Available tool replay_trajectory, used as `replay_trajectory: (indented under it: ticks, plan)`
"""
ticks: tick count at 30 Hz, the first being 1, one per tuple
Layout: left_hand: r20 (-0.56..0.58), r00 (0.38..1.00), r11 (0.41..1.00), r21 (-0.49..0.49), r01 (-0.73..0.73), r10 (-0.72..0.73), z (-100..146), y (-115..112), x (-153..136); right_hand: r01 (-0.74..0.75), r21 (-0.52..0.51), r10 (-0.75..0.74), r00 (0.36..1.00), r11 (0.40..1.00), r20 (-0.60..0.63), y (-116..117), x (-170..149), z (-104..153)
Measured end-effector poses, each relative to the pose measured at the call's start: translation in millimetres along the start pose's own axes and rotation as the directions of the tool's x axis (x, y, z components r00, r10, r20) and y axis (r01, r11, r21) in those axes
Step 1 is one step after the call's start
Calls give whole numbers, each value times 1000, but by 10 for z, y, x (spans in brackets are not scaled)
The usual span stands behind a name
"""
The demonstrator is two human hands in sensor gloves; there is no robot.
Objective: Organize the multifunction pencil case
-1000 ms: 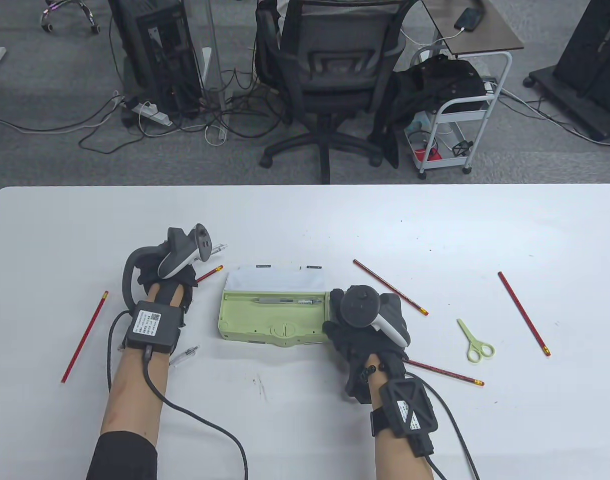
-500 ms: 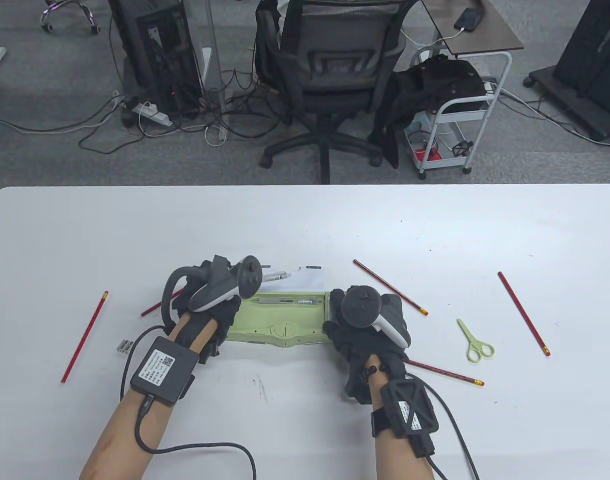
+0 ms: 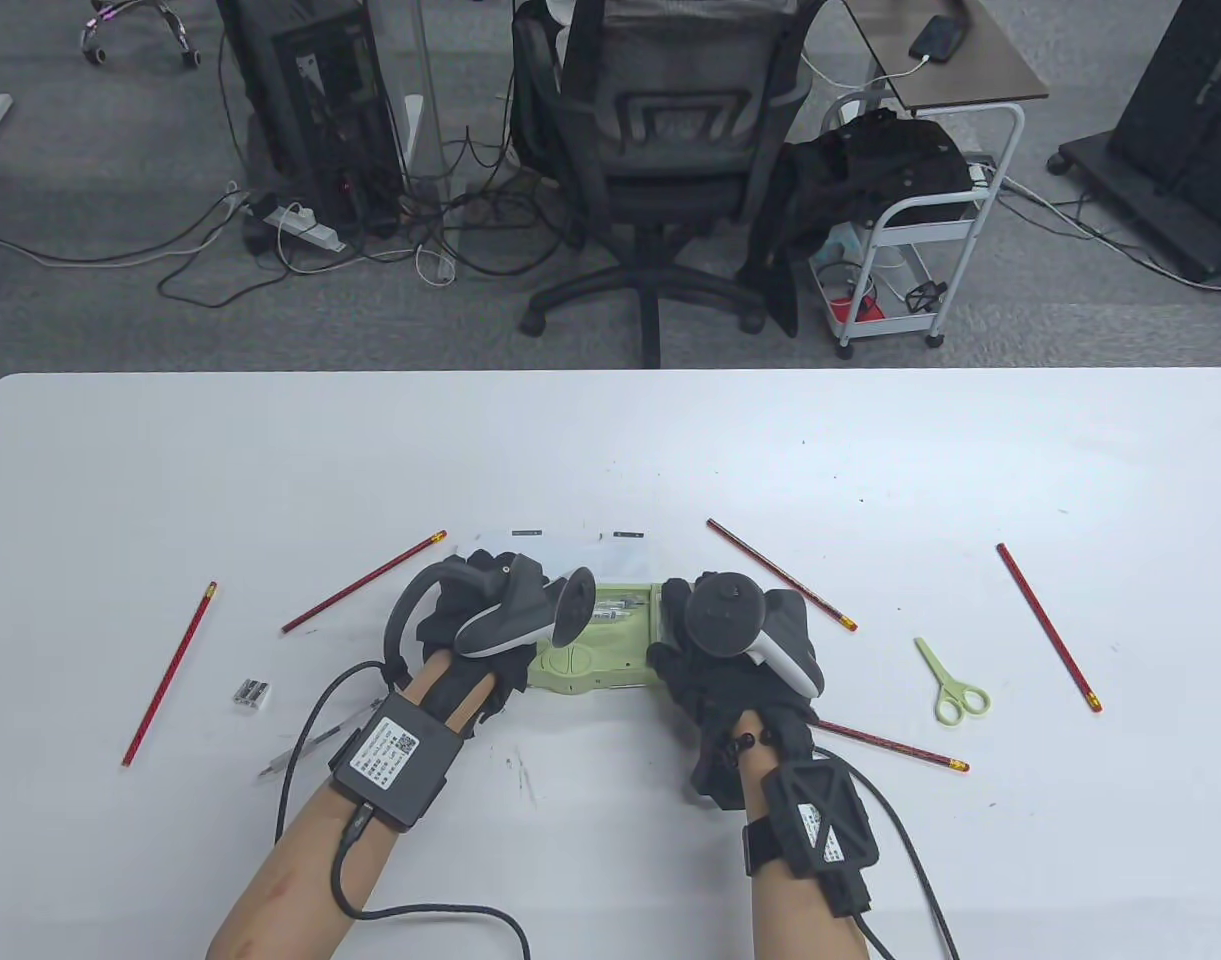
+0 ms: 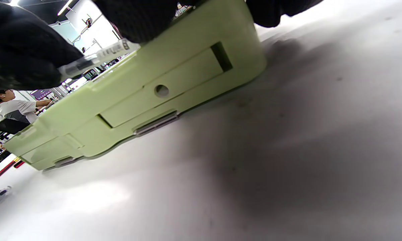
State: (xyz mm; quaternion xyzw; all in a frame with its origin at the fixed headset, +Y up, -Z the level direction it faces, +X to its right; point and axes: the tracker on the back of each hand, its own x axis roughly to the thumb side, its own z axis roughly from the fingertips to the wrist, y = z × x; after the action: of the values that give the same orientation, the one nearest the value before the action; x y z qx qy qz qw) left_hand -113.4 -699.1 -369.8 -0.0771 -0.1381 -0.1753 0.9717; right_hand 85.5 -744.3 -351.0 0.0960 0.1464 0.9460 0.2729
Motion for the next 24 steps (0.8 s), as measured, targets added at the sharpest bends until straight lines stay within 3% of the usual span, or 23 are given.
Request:
replay_trajectory:
  ticks: [17,24]
  plan:
    - [6,1000,998,61,-26,26,-35,-51,44,18,7,-18,1000,1000,5,-15,-33,7]
    - [4,992,985,112,-129,130,204,67,-325,16,4,-16,1000,1000,3,-12,-36,12]
